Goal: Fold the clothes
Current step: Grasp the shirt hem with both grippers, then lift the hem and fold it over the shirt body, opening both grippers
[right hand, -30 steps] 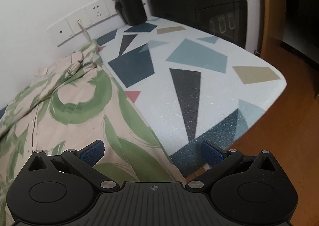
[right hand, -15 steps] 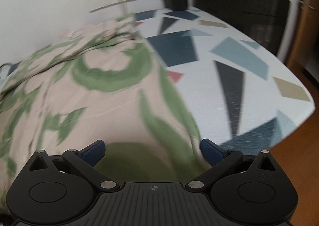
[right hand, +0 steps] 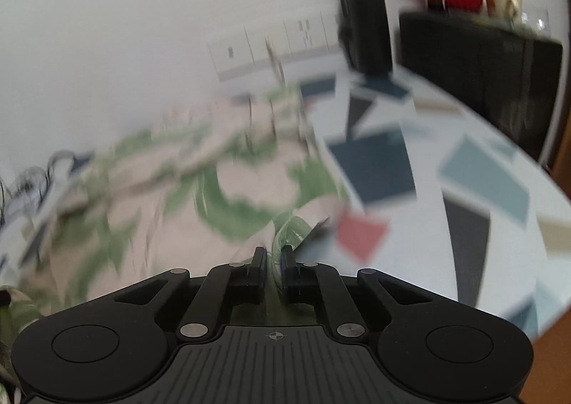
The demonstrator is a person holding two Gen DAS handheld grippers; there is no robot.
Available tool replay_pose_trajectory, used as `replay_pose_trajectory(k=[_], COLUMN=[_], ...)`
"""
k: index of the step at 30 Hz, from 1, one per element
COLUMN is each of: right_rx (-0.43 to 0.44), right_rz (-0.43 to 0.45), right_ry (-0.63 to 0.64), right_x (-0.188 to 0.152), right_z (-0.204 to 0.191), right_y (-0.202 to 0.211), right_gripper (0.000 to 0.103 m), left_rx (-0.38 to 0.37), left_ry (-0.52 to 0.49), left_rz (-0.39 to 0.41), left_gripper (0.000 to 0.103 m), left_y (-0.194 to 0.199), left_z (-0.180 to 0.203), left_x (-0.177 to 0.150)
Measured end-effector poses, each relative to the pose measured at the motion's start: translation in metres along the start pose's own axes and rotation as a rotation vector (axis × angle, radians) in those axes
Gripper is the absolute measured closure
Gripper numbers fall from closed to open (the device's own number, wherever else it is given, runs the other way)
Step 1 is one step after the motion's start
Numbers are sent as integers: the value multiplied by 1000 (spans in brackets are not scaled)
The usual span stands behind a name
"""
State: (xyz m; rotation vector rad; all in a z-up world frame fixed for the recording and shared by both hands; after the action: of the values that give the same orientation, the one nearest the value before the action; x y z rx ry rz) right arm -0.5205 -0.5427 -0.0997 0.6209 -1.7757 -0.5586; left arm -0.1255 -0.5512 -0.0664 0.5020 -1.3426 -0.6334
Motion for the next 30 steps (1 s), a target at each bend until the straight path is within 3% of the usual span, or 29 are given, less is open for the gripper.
replay_pose_trajectory(k=[2,5,6,8,9,13,16,19,20,21,22,23,24,25,26,29,30], right_rx=[-6,-12,-18,-31,-47,-72,-112,-154,-150,-147,-143,-139,-132,-108,-84,-45,-49], right_rz=[71,82,60,17,4,10,-26,-63,-72,-73,-75,-76,-79,-85,-90,-75,-70], right_ry=[-8,-10,0,21,23,-23,-35,-65,-76,-61,-46,-30,-15,-27,-41,-100,-89], right_x=[27,48,50,52,49,26,5,-11,-14,-15,-15,-16,-15,-13,-11,-8,-7], right_z=[0,4,5,8,11,29,41,48,49,45,41,37,33,31,30,34,34], right_y=[-4,-20,-29,-45,-49,-45,-47,-53,-57,-59,-61,-63,-64,-64,-63,-54,-50], right_gripper=[96,94,89,65,49,28,22,22,22,21,29,34,52,84,96,96,89], left_rx=[14,41,49,54,57,9,-6,18,24,23,11,-8,-14,-17,-13,-5,3], left_ry=[13,45,54,62,66,80,65,9,-4,-9,-2,20,36,49,50,55,31], left_rz=[49,20,4,-72,-111,-180,-195,-194,-193,-195,-209,-220,-214,-207,-198,-182,-192], left_gripper=[98,96,92,64,42,33,29,30,38,78,97,98,98,98,98,97,91], left_y=[-9,-38,-47,-61,-68,-68,-62,-60,-60,-59,-59,-59,-57,-54,-51,-44,-45], left_z=[0,-7,-9,-15,-19,-29,-27,-16,-12,-9,-6,-5,-4,-2,-1,1,3], left_x=[20,28,29,17,11,-17,-32,-38,-39,-38,-38,-37,-37,-37,-37,-39,-40])
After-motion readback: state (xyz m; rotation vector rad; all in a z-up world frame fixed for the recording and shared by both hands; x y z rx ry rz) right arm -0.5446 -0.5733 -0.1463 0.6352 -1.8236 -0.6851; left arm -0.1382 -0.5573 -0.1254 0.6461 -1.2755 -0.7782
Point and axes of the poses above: each gripper's, at about its wrist camera, not at the fingertips, and y roughly against the way its jaws point, z to its right, x to its top, the point moved 1 cm from there along -y, roughly the way its jaws point, and after that the axes turned 3 degrees about -z, right-handed, at the moved point
